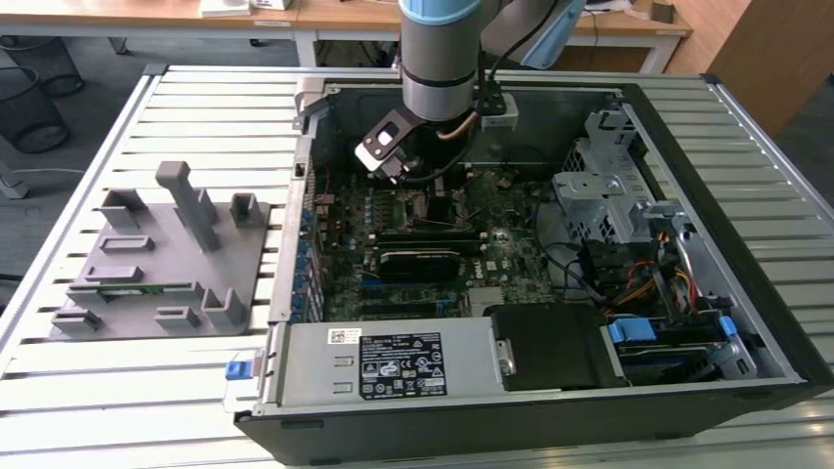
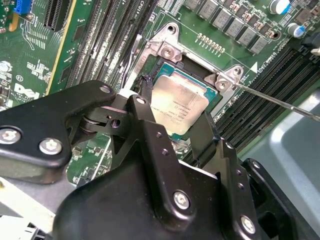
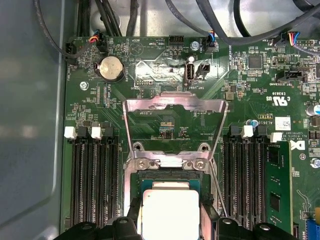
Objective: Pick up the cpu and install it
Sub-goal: 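Place the cpu into insertion slot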
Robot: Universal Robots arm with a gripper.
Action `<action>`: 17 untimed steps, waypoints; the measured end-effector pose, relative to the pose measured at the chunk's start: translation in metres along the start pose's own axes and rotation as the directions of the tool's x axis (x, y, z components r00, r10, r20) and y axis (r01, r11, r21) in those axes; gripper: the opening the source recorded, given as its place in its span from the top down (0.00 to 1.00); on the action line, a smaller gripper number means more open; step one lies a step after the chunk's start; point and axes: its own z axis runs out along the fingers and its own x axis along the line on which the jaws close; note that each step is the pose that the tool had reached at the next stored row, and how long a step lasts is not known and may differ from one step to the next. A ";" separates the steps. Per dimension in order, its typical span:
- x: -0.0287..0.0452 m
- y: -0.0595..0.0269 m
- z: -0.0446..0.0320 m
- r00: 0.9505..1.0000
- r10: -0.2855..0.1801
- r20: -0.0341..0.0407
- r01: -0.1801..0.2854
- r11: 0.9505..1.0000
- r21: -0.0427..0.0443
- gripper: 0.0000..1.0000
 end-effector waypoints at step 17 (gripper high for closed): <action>0.0000 0.0013 0.0028 1.000 0.000 0.000 0.000 1.000 0.000 0.46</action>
